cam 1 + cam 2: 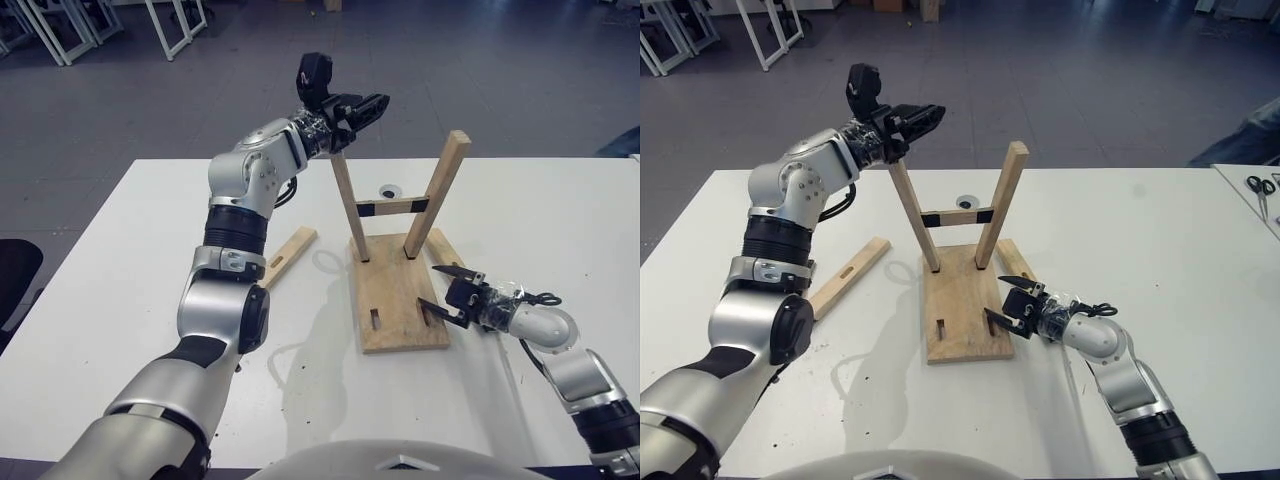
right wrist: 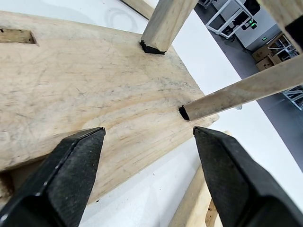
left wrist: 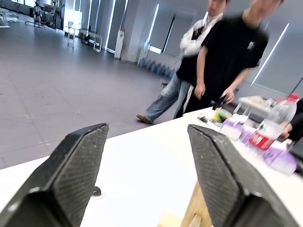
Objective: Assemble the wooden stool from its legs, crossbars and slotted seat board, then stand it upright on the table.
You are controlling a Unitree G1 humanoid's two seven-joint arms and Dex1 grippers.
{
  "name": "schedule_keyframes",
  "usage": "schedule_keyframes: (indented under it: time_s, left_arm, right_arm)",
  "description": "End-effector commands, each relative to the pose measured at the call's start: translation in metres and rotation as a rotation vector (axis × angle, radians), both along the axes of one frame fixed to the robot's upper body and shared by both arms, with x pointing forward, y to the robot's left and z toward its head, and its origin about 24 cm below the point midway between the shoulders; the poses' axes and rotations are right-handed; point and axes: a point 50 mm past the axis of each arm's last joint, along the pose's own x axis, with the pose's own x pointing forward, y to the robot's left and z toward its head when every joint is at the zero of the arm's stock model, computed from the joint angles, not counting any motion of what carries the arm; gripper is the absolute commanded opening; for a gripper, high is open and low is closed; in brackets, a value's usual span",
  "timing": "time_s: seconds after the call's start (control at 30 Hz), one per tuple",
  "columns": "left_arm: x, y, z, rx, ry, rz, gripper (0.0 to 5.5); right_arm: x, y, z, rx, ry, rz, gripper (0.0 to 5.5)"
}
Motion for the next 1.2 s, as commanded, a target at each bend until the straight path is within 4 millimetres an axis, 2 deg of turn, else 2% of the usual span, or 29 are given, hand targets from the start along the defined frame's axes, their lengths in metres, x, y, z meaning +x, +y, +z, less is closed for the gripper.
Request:
schedule_keyframes:
  time_s: [0.03, 0.13, 0.2, 0.23, 0.27, 0.3, 0.4, 0.53, 0.67, 0.77, 0.83, 0.93, 1.2]
  left_arm:
    - [-0.008, 0.010, -0.062, 0.066, 0.195, 0.071, 3.09]
    - [-0.001, 0.009, 0.010, -0.105, -0.097, 0.110, 3.09]
    - [-0.007, 0.017, 0.055, -0.211, -0.287, 0.149, 3.09]
    - [-0.013, 0.025, 0.071, -0.245, -0.362, 0.170, 3.09]
    - [-0.020, 0.037, 0.077, -0.242, -0.414, 0.201, 3.09]
    - [-0.027, 0.047, 0.075, -0.214, -0.434, 0.226, 3.09]
    - [-0.047, 0.076, 0.035, -0.064, -0.384, 0.329, 3.09]
    - [-0.077, 0.116, -0.037, 0.156, -0.256, 0.508, 2.95]
    - [-0.115, 0.155, -0.104, 0.326, -0.093, 0.645, 2.91]
    - [-0.143, 0.178, -0.146, 0.441, 0.055, 0.684, 2.91]
    - [-0.156, 0.185, -0.161, 0.467, 0.129, 0.677, 2.91]
    - [-0.167, 0.181, -0.176, 0.452, 0.230, 0.637, 2.91]
    - [-0.181, 0.177, -0.190, 0.492, 0.392, 0.600, 2.91]
  right_arm:
    - [-0.007, -0.009, -0.019, -0.064, 0.097, -0.034, 3.46]
    - [-0.010, -0.010, -0.022, -0.062, 0.117, -0.043, 3.46]
    - [-0.009, -0.006, -0.021, -0.027, 0.110, -0.046, 3.46]
    - [-0.007, -0.001, -0.015, 0.032, 0.090, -0.053, 3.46]
    - [-0.003, 0.005, -0.004, 0.131, 0.063, -0.075, 3.46]
    - [0.000, 0.010, 0.007, 0.221, 0.038, -0.090, 3.46]
    - [0.007, 0.019, 0.037, 0.418, -0.019, -0.137, 3.46]
    - [0.015, 0.022, 0.060, 0.540, -0.064, -0.198, 3.46]
    - [0.016, 0.023, 0.064, 0.537, -0.066, -0.212, 3.46]
    - [0.014, 0.022, 0.063, 0.523, -0.057, -0.214, 3.46]
    - [0.014, 0.022, 0.062, 0.517, -0.052, -0.213, 3.46]
    - [0.015, 0.020, 0.062, 0.510, -0.048, -0.217, 3.46]
    - [0.015, 0.019, 0.059, 0.490, -0.043, -0.220, 3.46]
